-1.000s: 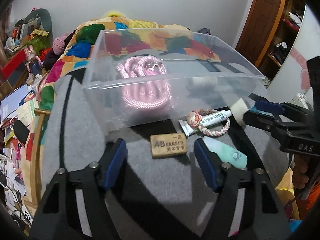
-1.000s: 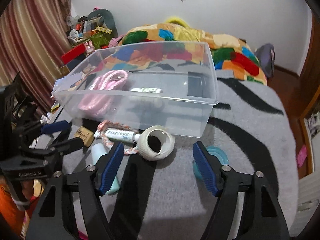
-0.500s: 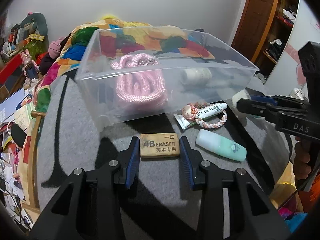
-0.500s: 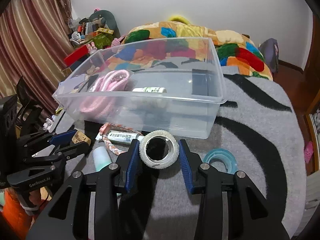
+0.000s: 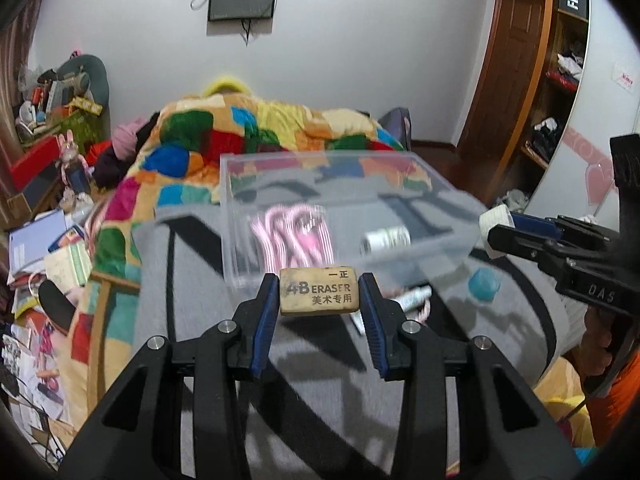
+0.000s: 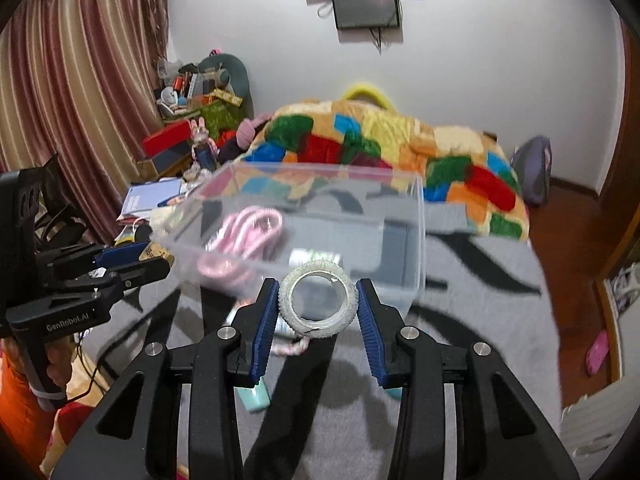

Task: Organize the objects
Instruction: 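Place eraser into the box with left tool while right tool places tape roll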

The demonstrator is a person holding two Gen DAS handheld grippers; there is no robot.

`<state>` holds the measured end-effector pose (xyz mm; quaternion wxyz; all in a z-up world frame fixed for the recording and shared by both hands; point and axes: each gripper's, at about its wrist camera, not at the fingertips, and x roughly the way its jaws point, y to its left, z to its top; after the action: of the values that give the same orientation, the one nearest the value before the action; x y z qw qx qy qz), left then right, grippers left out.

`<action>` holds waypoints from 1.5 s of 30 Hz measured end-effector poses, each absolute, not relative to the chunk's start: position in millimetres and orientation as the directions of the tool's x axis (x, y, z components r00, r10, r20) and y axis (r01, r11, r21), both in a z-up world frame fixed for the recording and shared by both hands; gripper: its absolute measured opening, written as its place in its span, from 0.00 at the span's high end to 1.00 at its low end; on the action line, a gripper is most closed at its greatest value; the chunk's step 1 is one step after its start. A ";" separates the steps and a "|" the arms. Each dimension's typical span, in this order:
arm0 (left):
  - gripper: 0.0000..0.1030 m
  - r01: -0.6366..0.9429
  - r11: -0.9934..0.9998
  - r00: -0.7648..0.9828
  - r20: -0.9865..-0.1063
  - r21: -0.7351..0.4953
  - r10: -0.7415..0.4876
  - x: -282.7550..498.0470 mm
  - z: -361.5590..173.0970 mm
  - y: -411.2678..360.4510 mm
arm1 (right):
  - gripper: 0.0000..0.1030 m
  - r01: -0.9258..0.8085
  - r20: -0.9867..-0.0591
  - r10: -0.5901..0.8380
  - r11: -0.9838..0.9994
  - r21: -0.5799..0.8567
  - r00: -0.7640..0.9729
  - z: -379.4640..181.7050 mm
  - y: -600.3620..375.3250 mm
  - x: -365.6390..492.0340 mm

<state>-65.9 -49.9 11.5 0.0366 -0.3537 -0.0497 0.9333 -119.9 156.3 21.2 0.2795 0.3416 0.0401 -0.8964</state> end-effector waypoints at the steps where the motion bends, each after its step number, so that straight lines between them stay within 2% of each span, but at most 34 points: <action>1: 0.61 -0.032 -0.992 -0.752 -0.652 -0.119 0.102 -67.0 14.6 -50.7 | 0.65 0.527 -0.627 -0.471 -0.842 0.112 -0.620 24.6 154.8 -121.9; 6: 0.61 -0.027 -0.994 -0.763 -0.641 -0.109 0.091 -85.8 23.2 -52.3 | 0.65 0.493 -0.620 -0.435 -0.866 0.088 -0.653 30.8 147.3 -142.1; 14: 0.61 -0.030 -0.991 -0.715 -0.690 -0.132 0.114 -123.0 6.2 -48.2 | 0.65 0.441 -0.672 -0.375 -0.894 0.079 -0.639 13.8 138.7 -182.0; 29: 0.61 -0.065 -0.988 -0.650 -0.745 -0.142 0.150 -151.3 -22.4 -24.5 | 0.64 0.436 -0.732 -0.320 -0.899 0.035 -0.601 -14.3 130.8 -187.3; 32: 0.58 -0.071 -0.990 -0.661 -0.738 -0.122 0.138 -146.2 -16.2 -21.4 | 0.59 0.443 -0.733 -0.325 -0.896 0.036 -0.598 -11.2 131.9 -185.9; 34: 0.55 -0.069 -0.993 -0.673 -0.730 -0.101 0.121 -142.2 -10.9 -20.0 | 0.52 0.451 -0.729 -0.338 -0.892 0.046 -0.596 -8.1 132.6 -183.3; 38: 0.47 -0.063 -0.995 -0.702 -0.705 -0.080 0.101 -129.2 2.2 -18.5 | 0.49 0.462 -0.706 -0.356 -0.886 0.047 -0.612 3.6 139.7 -173.4; 42: 0.33 -0.088 -0.992 -0.724 -0.678 -0.095 0.129 -111.4 12.3 -16.0 | 0.44 0.468 -0.680 -0.364 -0.883 0.034 -0.637 16.6 152.7 -159.1; 45: 0.31 -0.108 -0.990 -0.726 -0.673 -0.091 0.141 -99.1 13.4 -10.4 | 0.39 0.457 -0.663 -0.356 -0.889 0.023 -0.658 21.2 166.9 -149.0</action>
<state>-99.1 -10.4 13.4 0.0669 -0.3638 -0.0228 0.9288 -149.0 166.9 21.2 0.2240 0.3474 0.0729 -0.9076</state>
